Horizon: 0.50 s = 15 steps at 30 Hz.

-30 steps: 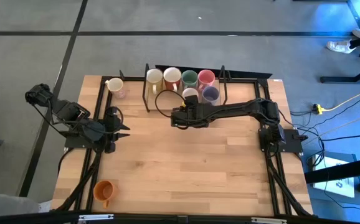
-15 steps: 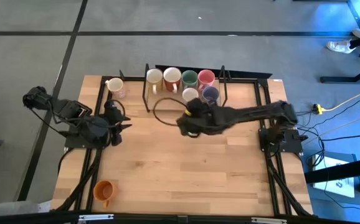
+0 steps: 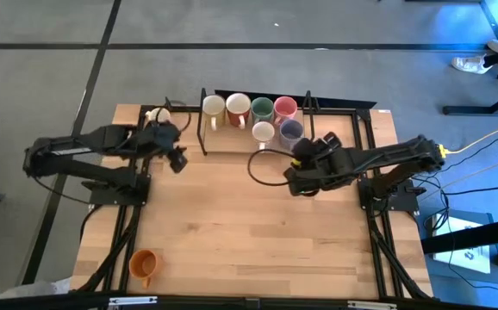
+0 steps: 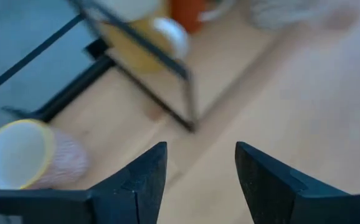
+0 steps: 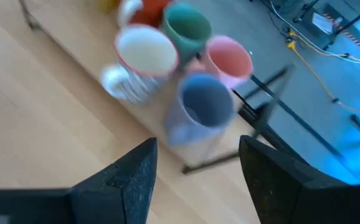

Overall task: Place coffee mugs
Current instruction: Put the red patterned mug on the shelf

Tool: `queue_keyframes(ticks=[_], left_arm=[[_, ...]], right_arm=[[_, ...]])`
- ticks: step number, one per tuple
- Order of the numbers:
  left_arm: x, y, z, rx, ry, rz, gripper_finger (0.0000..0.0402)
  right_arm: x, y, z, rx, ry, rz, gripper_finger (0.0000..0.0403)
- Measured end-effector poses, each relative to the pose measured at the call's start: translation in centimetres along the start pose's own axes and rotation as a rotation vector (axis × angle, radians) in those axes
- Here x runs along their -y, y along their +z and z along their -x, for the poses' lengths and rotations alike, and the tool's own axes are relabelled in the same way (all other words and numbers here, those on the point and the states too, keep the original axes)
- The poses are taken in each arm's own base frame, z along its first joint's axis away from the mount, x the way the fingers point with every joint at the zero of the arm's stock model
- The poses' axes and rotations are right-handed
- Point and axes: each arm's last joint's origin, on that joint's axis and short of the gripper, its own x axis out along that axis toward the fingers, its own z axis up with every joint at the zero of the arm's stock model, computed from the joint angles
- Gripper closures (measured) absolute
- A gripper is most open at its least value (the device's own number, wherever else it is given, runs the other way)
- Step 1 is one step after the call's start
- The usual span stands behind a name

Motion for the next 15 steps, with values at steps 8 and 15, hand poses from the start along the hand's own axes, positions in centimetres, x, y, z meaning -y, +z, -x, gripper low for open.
queue_keyframes(ticks=[8,15], left_arm=[[-4.2,2.1,-3.7,-0.183,0.125,0.157,0.0217],[-7.8,2.5,-7.0,-0.323,0.254,0.222,0.0219]], right_arm=[[2.6,-4.0,-1.3,-0.073,0.053,0.026,0.0189],[3.5,-5.5,-1.8,-0.078,0.049,0.053,0.0189]])
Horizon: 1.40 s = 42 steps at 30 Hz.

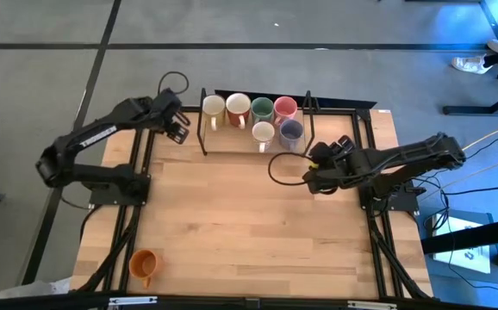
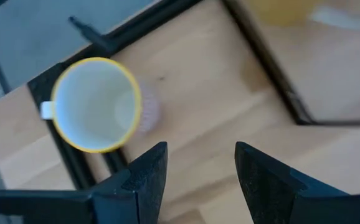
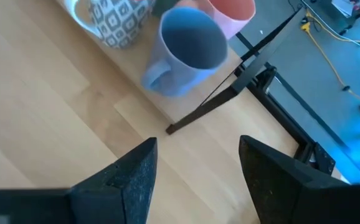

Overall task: Place coffee mugs
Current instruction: Put the red patterned mug on the shelf

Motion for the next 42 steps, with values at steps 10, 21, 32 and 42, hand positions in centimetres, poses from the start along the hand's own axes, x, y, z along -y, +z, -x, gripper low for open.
queue_keyframes(ticks=[10,21,32,42], left_arm=[[-3.0,2.0,-4.6,-0.138,0.09,0.05,0.022],[-3.5,3.0,-8.0,-0.212,0.098,0.038,0.0221],[-3.3,2.9,-8.9,-0.269,0.096,0.002,0.0319],[-3.1,2.6,-8.5,-0.283,0.072,-0.031,0.0388]], right_arm=[[-0.4,-0.4,-0.6,-0.001,-0.001,0.002,0.0189],[-0.6,-0.1,-0.6,0.046,-0.002,-0.02,0.0189],[-0.6,-0.1,-0.6,0.047,0.002,-0.024,0.0189],[-0.6,-0.1,-0.6,0.047,0.003,-0.025,0.0189]])
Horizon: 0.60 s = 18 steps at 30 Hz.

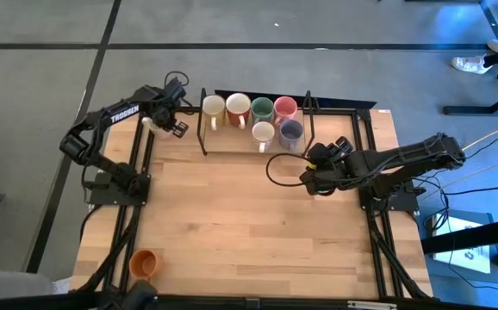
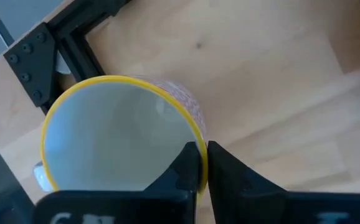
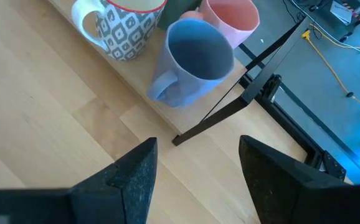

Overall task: Place coffee mugs
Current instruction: Put the red patterned mug on the shelf

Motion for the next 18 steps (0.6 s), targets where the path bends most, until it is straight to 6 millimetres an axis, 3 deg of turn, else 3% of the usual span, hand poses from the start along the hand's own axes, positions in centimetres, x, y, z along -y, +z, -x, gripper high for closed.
queue_keyframes(ticks=[9,18], left_arm=[[1.6,-3.5,4.7,0.063,-0.121,-0.004,0.0393],[5.3,-9.5,9.4,0.102,-0.339,-0.312,0.0393]], right_arm=[[-0.1,0.1,0.0,0.005,0.006,-0.007,0.0189],[-0.5,0.5,0.0,0.039,0.044,0.026,0.0189]])
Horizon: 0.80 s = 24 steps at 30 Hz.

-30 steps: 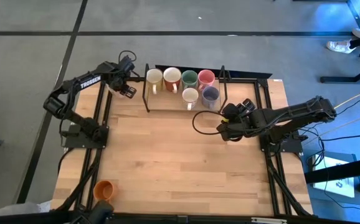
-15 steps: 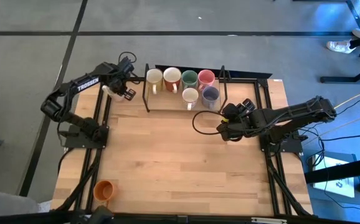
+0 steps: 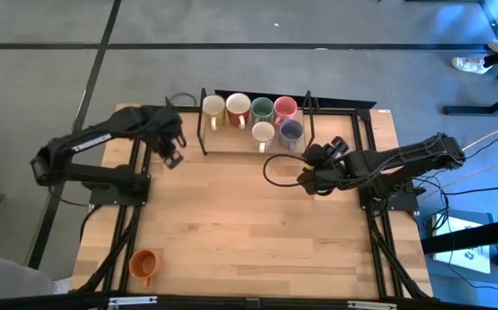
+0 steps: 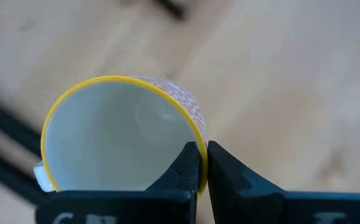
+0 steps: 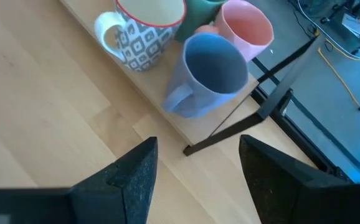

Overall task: Place coffee mugs
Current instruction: Put the red patterned mug on the shelf

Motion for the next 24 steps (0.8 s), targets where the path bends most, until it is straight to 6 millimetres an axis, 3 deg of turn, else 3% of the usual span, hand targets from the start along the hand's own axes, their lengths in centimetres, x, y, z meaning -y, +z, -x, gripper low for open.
queue_keyframes(ticks=[6,11,24], left_arm=[[4.7,-1.1,0.1,0.029,-0.075,-0.138,0.0393],[8.2,-1.1,-1.8,-0.018,-0.048,-0.109,0.0392],[17.2,3.4,-6.7,-0.051,0.035,-0.164,0.0391]], right_arm=[[-0.2,0.2,0.0,0.011,0.019,0.023,0.0189],[-0.2,0.2,0.0,0.004,0.026,0.028,0.0189],[-0.2,0.1,0.0,-0.004,0.031,0.052,0.0189]])
